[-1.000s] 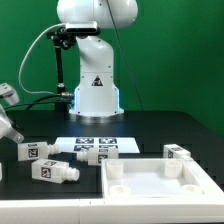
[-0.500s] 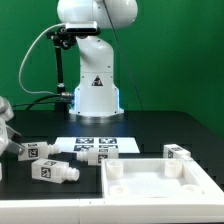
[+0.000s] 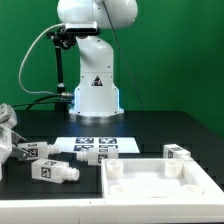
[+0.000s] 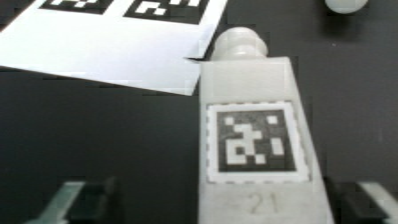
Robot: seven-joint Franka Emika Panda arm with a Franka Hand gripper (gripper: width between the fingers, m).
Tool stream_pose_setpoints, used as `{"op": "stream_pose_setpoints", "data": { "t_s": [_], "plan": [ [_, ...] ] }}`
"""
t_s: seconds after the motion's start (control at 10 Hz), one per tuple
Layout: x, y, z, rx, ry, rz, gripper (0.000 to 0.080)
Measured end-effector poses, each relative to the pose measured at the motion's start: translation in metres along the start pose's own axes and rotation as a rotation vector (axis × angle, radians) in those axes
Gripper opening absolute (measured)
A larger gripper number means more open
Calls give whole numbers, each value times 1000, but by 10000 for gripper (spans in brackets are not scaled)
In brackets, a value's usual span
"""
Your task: Assemble one leg
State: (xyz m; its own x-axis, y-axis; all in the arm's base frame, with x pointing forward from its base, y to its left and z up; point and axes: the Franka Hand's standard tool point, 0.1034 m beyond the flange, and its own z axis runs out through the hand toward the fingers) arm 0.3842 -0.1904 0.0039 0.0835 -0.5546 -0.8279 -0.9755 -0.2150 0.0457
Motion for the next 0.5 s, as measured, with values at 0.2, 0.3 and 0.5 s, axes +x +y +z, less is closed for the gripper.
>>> {"op": "stream_pose_setpoints", "data": {
  "t_s": [0.2, 0.3, 0.5],
  "plan": [
    [0, 0, 0, 0, 0, 0, 388],
    [-2, -3, 0, -5, 5, -6, 284],
    [-39, -36, -4, -18, 55, -76, 284]
  ]
}}
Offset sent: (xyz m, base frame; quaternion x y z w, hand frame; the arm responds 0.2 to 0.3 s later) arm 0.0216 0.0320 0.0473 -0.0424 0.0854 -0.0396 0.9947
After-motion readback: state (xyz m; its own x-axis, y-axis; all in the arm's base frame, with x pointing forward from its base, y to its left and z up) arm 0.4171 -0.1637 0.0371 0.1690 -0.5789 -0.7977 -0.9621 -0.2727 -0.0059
